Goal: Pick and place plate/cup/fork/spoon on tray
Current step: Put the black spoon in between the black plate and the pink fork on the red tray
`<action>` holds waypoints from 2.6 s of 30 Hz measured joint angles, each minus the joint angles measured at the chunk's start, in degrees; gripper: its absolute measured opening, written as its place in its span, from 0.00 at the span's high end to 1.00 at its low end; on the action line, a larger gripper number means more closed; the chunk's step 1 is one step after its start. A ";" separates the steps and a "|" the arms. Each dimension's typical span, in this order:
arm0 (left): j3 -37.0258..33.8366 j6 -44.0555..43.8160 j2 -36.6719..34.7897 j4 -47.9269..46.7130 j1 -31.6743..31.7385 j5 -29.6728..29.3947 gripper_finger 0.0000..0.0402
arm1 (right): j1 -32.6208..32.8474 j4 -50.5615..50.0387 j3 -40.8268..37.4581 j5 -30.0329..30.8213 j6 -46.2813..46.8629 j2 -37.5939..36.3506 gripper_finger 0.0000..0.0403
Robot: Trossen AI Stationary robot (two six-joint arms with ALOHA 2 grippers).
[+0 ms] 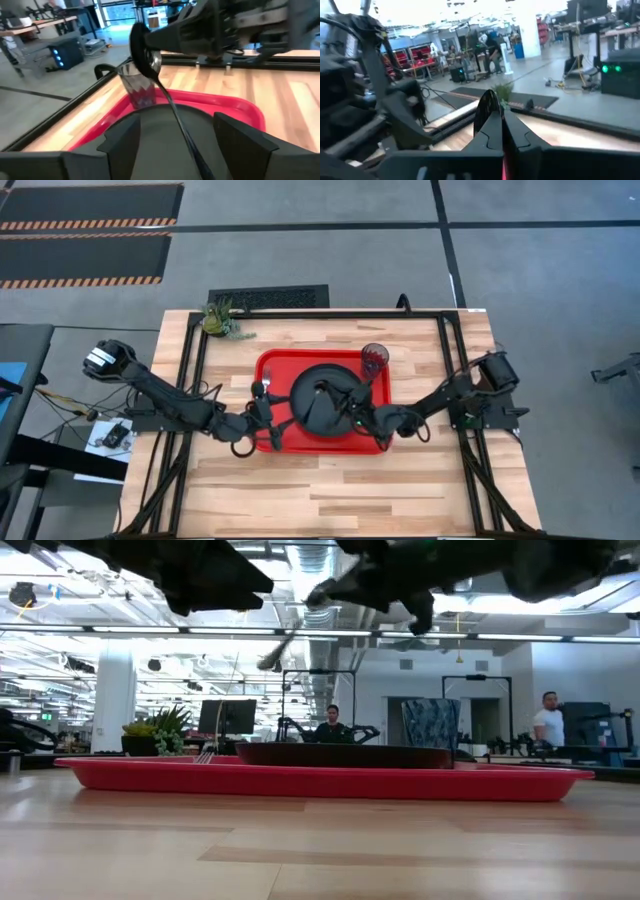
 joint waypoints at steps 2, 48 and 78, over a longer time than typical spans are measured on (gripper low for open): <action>0.00 0.00 0.00 -0.25 0.36 0.00 0.39 | -0.28 0.00 2.25 -1.23 -2.30 0.80 0.99; -0.02 1.43 -0.02 1.27 4.38 -17.11 0.48 | -3.39 -3.08 11.42 -6.67 -6.81 1.67 0.99; 3.57 12.00 5.60 -2.18 1.61 -30.57 0.59 | -3.09 13.02 21.82 2.46 -18.45 15.70 0.99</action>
